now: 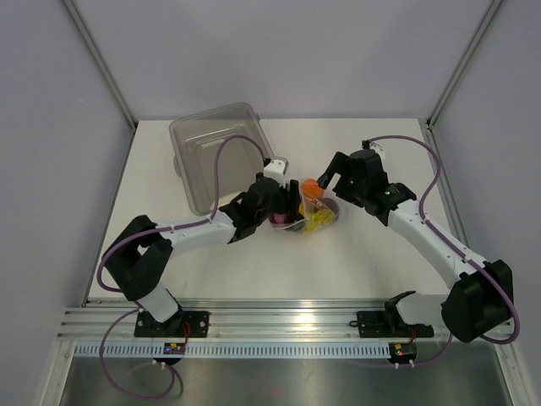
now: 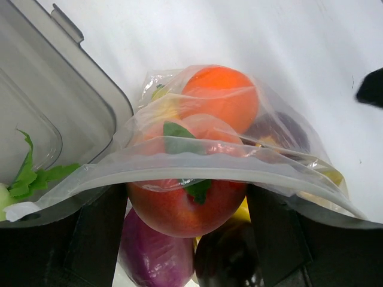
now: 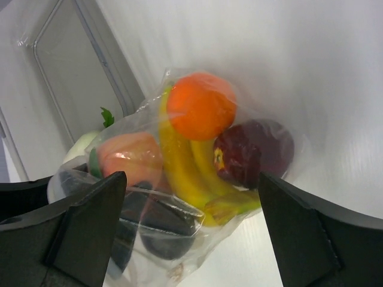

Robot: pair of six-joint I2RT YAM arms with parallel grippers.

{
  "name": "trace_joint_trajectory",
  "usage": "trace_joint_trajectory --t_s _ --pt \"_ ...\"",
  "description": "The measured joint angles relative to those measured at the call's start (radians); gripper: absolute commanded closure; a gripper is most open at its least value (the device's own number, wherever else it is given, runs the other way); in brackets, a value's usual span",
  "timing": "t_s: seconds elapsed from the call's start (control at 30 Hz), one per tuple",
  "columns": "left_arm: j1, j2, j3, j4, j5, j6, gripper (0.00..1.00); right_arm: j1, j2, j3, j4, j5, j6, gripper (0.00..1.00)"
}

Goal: Open the zip-top bag and remove the fake food
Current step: Pick up the fake fruit from the zipper food storage bag.

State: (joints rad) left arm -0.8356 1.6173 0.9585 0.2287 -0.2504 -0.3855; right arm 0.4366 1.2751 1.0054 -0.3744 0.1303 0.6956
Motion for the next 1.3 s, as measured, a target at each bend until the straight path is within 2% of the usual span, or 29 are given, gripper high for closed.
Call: trace_joint_trajectory --t_s 0.2,0.4,0.83,0.93,0.97,1.0,1.07,1.1,1.17,1.2,1.23,1.27,1.3 --pt "0.006 0.000 -0.045 0.083 0.003 -0.020 0.48 0.000 0.022 0.051 -0.093 -0.064 0.139 0.02" --pt "0.006 0.000 -0.085 0.154 0.004 -0.035 0.48 0.001 0.022 -0.008 -0.090 -0.145 0.254 0.01" --pt "0.005 0.001 -0.086 0.209 0.003 -0.034 0.48 0.002 -0.011 -0.074 -0.037 -0.235 0.377 0.03" --pt "0.005 0.001 -0.086 0.214 0.003 -0.034 0.49 0.003 -0.003 -0.093 -0.010 -0.251 0.397 0.19" --pt "0.005 0.001 -0.088 0.217 0.003 -0.034 0.49 0.003 0.000 -0.097 -0.005 -0.253 0.401 0.26" --pt "0.005 0.001 -0.091 0.219 0.003 -0.034 0.49 0.003 0.003 -0.101 -0.002 -0.252 0.408 0.37" --pt "0.006 0.001 -0.097 0.223 0.003 -0.034 0.49 0.003 0.003 -0.111 0.003 -0.248 0.417 0.47" --pt "0.006 0.001 -0.099 0.224 0.003 -0.034 0.49 0.003 0.003 -0.115 0.005 -0.244 0.423 0.58" --pt "0.006 0.001 -0.102 0.230 0.004 -0.034 0.49 0.003 0.003 -0.123 0.008 -0.230 0.430 0.69" --pt "0.006 0.001 -0.102 0.231 0.004 -0.034 0.49 0.003 0.003 -0.124 0.007 -0.221 0.434 0.85" --pt "0.006 0.001 -0.102 0.233 0.004 -0.035 0.50 0.003 0.003 -0.124 0.008 -0.216 0.433 0.94" --pt "0.006 0.001 -0.102 0.235 0.005 -0.035 0.50 0.003 0.003 -0.125 0.012 -0.202 0.438 1.00" --pt "0.006 0.001 -0.102 0.235 0.008 -0.038 0.50 0.003 0.003 -0.126 0.015 -0.196 0.439 1.00"
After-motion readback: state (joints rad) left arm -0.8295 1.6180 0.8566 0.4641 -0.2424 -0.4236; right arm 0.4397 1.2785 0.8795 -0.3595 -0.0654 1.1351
